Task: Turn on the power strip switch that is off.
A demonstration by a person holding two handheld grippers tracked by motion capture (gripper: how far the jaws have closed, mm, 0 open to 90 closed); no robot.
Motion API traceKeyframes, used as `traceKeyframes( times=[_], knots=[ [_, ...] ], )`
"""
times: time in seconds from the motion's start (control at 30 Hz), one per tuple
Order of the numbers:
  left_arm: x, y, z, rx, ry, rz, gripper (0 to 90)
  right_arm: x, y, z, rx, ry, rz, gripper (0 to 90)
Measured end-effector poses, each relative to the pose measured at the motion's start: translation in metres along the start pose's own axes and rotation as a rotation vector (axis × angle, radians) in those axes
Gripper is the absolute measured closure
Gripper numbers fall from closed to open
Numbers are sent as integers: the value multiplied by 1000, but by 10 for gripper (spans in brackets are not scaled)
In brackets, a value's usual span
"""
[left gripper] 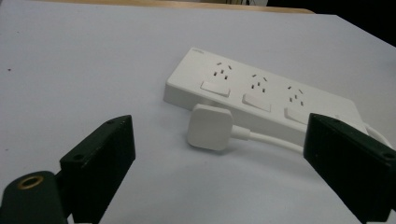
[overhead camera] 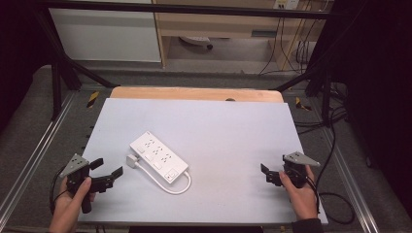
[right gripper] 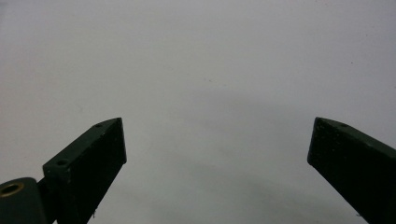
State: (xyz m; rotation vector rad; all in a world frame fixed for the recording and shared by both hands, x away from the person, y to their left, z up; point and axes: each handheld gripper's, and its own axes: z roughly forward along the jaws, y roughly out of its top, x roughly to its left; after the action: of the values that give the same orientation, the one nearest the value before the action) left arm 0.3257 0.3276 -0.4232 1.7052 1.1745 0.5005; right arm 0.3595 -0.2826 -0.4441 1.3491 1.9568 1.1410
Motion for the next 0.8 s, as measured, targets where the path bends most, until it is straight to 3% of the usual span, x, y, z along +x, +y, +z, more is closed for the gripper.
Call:
traceKeyframes(
  times=[0.27,0.6,0.8],
  knots=[
    [-1,2,0,-11,2,-17,60,0,-2,6,42,7,-4,49],
    [3,5,-5,-29,-3,-11,61,1,4,-2,-13,7,-16,41],
    [6,8,-11,-55,-4,-28,78,4,7,-3,-54,3,-60,35]
  ],
)
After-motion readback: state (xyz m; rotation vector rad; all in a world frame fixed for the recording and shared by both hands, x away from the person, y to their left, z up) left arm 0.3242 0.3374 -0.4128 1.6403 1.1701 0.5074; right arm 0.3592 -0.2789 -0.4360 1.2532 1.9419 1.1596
